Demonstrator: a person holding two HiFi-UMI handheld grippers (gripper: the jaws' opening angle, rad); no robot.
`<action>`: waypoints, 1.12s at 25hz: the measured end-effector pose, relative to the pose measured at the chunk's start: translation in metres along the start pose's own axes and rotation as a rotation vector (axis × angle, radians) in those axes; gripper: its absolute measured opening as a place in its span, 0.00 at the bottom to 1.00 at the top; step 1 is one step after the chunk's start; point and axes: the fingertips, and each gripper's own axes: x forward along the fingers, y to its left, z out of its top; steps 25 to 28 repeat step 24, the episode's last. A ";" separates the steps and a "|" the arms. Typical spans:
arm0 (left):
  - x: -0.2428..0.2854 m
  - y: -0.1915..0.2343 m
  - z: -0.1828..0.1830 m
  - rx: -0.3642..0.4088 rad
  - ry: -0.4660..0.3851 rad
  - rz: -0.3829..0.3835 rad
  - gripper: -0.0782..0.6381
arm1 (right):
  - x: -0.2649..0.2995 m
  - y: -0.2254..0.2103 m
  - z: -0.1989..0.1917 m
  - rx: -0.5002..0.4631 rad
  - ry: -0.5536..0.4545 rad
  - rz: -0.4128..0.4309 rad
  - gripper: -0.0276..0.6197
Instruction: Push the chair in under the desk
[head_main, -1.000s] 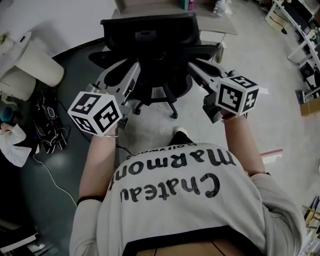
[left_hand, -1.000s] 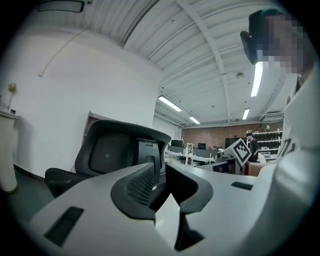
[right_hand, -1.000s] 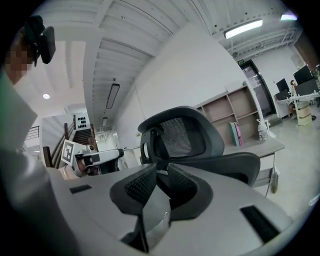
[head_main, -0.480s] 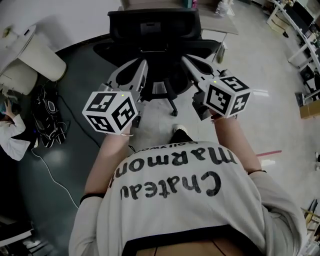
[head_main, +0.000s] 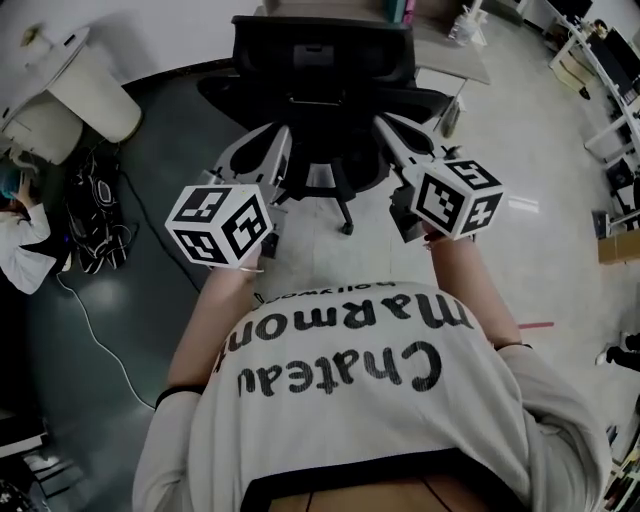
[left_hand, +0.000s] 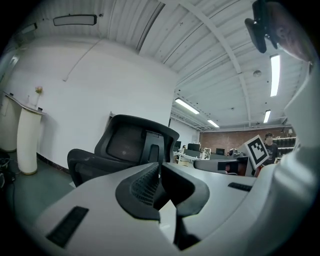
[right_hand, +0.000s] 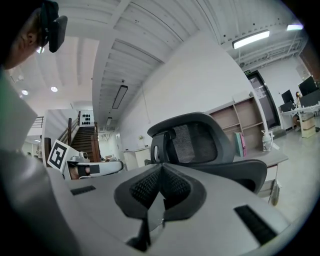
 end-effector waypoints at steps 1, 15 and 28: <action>0.002 0.001 0.001 -0.006 -0.003 0.010 0.15 | 0.002 -0.003 0.001 -0.005 0.009 0.007 0.05; 0.038 -0.030 -0.009 -0.029 0.037 0.018 0.15 | -0.007 -0.030 0.005 0.017 0.053 0.077 0.05; 0.043 -0.034 -0.015 -0.036 0.046 0.005 0.15 | -0.009 -0.032 0.003 0.052 0.050 0.094 0.05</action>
